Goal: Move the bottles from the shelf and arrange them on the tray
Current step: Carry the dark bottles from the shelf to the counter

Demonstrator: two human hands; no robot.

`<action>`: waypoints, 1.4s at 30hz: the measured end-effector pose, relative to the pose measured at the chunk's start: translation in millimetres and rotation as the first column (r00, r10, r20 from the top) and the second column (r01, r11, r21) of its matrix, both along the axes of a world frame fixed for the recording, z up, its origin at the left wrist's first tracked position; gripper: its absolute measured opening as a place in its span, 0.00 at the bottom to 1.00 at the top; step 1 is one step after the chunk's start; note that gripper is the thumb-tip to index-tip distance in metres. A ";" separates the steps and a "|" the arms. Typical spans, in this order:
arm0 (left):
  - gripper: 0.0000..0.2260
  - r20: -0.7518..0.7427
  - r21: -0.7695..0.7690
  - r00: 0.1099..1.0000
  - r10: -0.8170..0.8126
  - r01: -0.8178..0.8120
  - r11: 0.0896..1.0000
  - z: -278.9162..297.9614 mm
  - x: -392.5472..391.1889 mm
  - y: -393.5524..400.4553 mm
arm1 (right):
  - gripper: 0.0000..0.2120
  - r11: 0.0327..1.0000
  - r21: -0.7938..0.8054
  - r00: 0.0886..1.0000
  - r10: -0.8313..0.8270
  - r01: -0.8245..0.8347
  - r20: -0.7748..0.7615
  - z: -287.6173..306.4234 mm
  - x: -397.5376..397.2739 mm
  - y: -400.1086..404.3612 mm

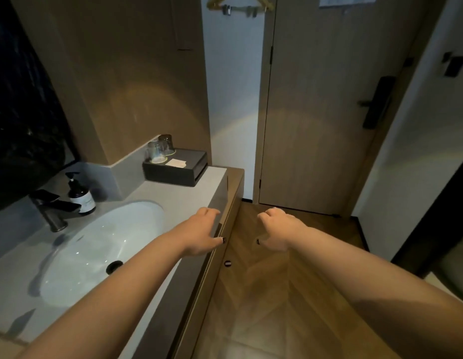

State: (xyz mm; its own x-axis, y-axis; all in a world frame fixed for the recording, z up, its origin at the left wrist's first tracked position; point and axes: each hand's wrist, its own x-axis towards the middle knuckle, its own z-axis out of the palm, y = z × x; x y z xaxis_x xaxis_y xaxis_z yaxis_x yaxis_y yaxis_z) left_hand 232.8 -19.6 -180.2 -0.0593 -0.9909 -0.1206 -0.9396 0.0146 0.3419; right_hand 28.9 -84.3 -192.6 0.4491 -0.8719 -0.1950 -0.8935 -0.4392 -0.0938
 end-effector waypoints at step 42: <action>0.31 -0.077 0.242 0.982 0.174 -0.151 0.959 -79.8 -49.4 -582.8 | 0.37 0.959 0.236 0.973 0.107 -0.155 0.204 -31.1 -47.3 -611.4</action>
State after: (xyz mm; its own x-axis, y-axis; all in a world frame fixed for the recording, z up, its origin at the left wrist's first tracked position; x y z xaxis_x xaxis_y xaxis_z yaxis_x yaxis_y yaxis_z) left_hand 183.4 -602.4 -260.0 0.0773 -0.9330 -0.3515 -0.8853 -0.2264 0.4063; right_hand -18.5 -695.7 -223.8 0.6052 -0.7375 -0.2998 -0.7856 -0.4922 -0.3750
